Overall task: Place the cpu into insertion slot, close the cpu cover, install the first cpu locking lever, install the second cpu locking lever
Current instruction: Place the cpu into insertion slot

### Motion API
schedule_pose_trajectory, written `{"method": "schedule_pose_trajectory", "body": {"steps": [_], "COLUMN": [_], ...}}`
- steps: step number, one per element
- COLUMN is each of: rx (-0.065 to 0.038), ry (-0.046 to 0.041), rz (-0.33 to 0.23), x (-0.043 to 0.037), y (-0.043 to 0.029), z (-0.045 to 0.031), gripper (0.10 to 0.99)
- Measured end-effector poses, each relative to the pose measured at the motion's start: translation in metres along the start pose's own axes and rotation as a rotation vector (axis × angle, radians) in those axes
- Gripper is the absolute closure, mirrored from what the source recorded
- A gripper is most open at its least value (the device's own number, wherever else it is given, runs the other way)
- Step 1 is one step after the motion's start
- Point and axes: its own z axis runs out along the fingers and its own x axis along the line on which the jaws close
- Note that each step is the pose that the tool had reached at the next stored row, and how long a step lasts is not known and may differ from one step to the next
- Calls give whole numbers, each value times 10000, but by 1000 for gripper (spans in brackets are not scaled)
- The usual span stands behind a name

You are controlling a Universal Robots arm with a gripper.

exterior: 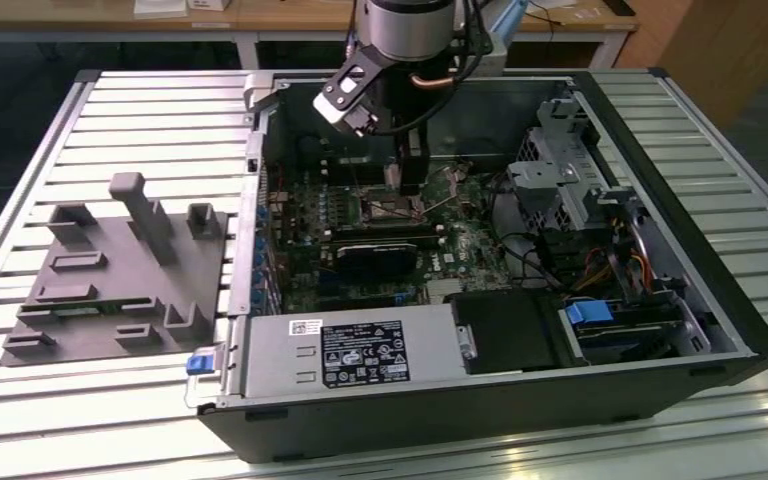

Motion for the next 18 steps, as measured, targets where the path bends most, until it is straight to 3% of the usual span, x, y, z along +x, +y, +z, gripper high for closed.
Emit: {"method": "schedule_pose_trajectory", "body": {"steps": [18], "rx": [14], "ry": [94], "rz": [-750], "x": [62], "y": [-74], "z": [241], "gripper": [545]}}
